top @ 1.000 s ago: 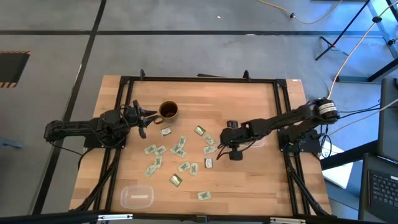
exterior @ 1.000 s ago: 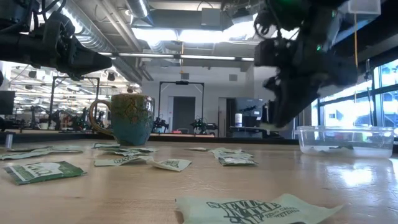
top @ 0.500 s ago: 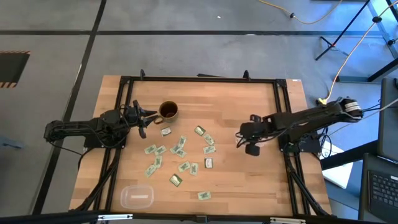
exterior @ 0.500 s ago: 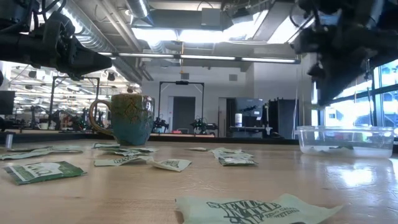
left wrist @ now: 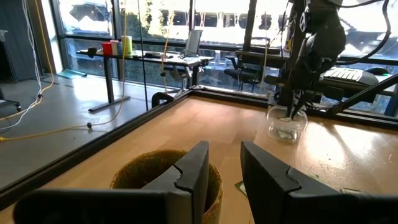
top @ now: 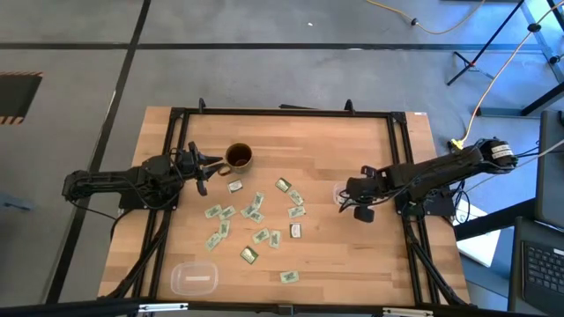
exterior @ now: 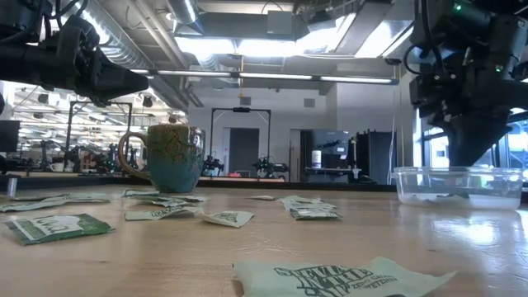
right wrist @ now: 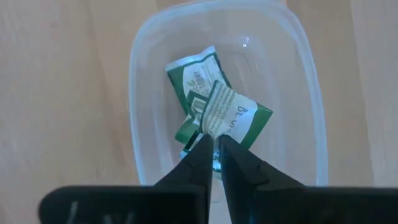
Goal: Pick and place Stevia / Truvia into bins
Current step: Put the truvia packet into the top transparent container, then put the stevia packet into the bottom transparent container
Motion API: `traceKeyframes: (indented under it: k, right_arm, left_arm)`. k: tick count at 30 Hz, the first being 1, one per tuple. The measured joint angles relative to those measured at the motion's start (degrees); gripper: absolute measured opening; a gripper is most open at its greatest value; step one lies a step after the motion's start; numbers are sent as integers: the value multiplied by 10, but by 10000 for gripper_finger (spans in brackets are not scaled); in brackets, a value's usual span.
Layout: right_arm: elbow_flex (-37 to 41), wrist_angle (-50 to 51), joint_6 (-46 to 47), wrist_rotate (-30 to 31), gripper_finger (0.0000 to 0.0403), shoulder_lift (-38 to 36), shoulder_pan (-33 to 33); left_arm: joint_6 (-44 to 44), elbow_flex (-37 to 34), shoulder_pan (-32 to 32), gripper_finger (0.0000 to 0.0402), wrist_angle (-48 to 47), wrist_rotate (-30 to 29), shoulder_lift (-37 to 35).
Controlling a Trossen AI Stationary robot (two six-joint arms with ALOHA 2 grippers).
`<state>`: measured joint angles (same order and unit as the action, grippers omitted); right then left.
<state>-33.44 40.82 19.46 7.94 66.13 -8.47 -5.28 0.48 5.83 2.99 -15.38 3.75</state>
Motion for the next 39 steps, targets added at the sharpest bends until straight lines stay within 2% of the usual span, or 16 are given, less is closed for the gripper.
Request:
traceKeyframes:
  k: [10, 14, 16, 18, 21, 24, 32, 36, 39]
  right_arm:
    - [-31, 4, 16, 0, 106, 0, 0]
    - [-66, 10, 30, 0, 118, 0, 0]
    - [-76, -15, 25, 0, 119, 0, -3]
    - [-76, -58, -2, -1, 119, 0, -7]
    - [-74, -106, -28, -5, 119, 0, -13]
    - [-73, -117, -26, -5, 119, 0, -17]
    - [-73, -156, -17, -4, 119, 0, -17]
    - [-73, -172, -17, -4, 119, 0, -17]
    - [-73, -173, -16, -4, 119, 0, -17]
  left_arm:
    - [0, 0, 0, 88, 0, 0, 0]
    - [0, 0, 0, 88, 13, 0, 0]
    - [-9, 0, 0, 88, 52, 1, 0]
    - [-6, 0, 0, 89, 94, 23, 0]
    - [36, 8, -5, 96, 124, 96, 2]
    - [33, 22, -20, 111, 126, 117, 20]
    - [42, 96, -78, 147, 115, 119, 159]
    - [54, 160, -122, 145, 40, 124, 248]
    - [52, 209, -163, 138, -13, 97, 319]
